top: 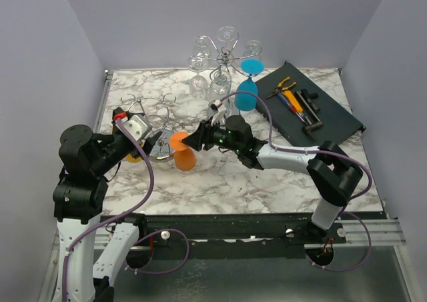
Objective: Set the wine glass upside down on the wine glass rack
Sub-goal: Pick up the wine glass at the center of the board.
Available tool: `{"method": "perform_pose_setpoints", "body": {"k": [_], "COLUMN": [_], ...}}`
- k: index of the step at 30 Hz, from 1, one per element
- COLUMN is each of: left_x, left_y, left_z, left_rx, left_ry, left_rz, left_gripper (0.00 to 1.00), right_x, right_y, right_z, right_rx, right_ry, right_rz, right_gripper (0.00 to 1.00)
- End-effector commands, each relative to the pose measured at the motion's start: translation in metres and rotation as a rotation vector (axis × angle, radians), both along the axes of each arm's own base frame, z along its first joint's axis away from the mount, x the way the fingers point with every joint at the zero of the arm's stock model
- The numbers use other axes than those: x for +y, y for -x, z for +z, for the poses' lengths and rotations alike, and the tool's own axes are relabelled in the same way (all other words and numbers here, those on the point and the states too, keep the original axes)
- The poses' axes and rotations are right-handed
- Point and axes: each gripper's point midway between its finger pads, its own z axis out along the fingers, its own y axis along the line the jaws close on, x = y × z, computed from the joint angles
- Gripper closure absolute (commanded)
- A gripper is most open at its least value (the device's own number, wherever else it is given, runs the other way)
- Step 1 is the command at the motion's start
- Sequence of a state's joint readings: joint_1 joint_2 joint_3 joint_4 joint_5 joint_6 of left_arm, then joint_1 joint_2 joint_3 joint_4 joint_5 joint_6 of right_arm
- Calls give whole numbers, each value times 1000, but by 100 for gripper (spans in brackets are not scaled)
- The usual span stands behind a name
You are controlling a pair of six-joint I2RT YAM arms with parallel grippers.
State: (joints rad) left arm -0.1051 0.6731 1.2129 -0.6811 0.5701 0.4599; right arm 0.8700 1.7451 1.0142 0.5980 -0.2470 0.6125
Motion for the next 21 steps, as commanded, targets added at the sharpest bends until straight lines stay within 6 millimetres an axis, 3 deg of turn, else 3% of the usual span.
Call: {"method": "perform_pose_setpoints", "body": {"k": [1,5,12,16,21], "left_x": [2,3,4,4,3], "left_y": [3,5,10,11,13], "left_z": [-1,-2,-1,0,4], "left_rx": [-4,-16,-37,-46,-57], "left_ry": [10,0,-8,-10,-10], "left_rz": [16,13,16,10,2], "left_gripper": [31,31,31,31,31], "right_x": [8,9,11,14,12], "right_y": [4,5,7,17,38], "right_z": [-6,-7,0,13,34], "right_rx": [-5,-22,-14,-5,35], "right_ry": [16,24,3,-25,-52], "right_rz": [-42,-75,-95,-78,-40], "right_gripper": [52,60,91,99,99]}}
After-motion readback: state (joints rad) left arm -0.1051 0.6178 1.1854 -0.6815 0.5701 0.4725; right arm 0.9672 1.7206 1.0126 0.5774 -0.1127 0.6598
